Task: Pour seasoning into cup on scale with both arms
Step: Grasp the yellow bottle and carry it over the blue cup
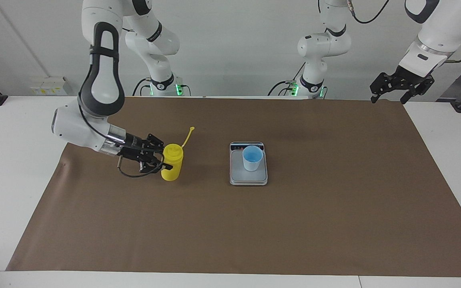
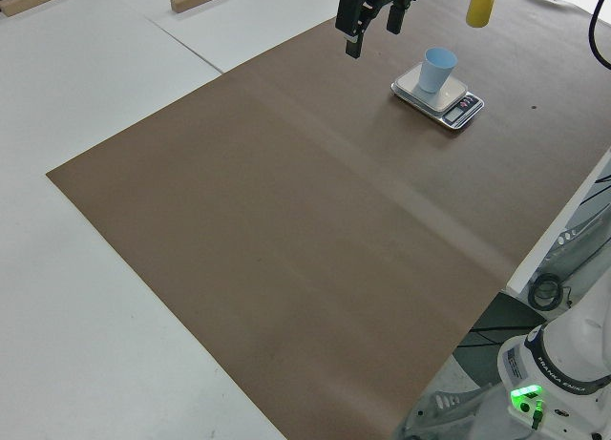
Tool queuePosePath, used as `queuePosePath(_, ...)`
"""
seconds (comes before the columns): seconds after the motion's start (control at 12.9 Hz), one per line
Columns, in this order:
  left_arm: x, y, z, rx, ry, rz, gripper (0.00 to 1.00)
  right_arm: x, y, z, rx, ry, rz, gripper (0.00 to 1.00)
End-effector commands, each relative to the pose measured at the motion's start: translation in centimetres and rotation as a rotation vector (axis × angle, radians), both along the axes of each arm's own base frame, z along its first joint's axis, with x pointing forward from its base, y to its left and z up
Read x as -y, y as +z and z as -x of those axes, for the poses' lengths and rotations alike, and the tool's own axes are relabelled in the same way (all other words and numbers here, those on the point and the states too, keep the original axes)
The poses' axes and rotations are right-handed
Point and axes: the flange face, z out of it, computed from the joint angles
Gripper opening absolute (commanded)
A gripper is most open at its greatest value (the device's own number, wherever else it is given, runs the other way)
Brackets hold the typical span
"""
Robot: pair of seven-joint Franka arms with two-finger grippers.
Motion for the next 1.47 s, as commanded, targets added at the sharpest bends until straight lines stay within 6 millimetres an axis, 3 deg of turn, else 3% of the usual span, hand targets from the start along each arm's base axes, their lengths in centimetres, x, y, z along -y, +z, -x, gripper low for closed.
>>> queuePosePath(0.0,-0.1,0.2,0.9,0.002,0.01,0.004,1.0,-5.2,1.5,-0.4,0.026,0.037,0.16,0.0)
queuePosePath(0.23,-0.1,0.2,0.9,0.002,0.012,0.004,1.0,-11.3,3.0,-0.2,0.069,0.125,0.404,0.0)
queuePosePath(0.39,-0.1,0.2,0.9,0.002,0.01,0.004,1.0,-16.4,4.2,-0.1,0.096,0.147,0.454,0.0)
queuePosePath(0.78,-0.1,0.2,1.0,0.001,0.011,0.004,1.0,-20.0,3.2,0.8,0.172,0.27,0.624,0.0)
queuePosePath(1.01,-0.1,0.2,1.0,0.001,0.01,0.004,1.0,-23.5,3.7,1.5,0.199,0.353,0.687,0.0)
queuePosePath(1.09,-0.1,0.2,1.0,0.001,0.01,0.004,1.0,-23.8,3.8,1.5,0.215,0.372,0.736,0.0)
queuePosePath(1.4,-0.1,0.2,0.9,0.002,0.01,0.004,1.0,-27.1,1.1,3.3,0.206,0.502,0.921,0.0)
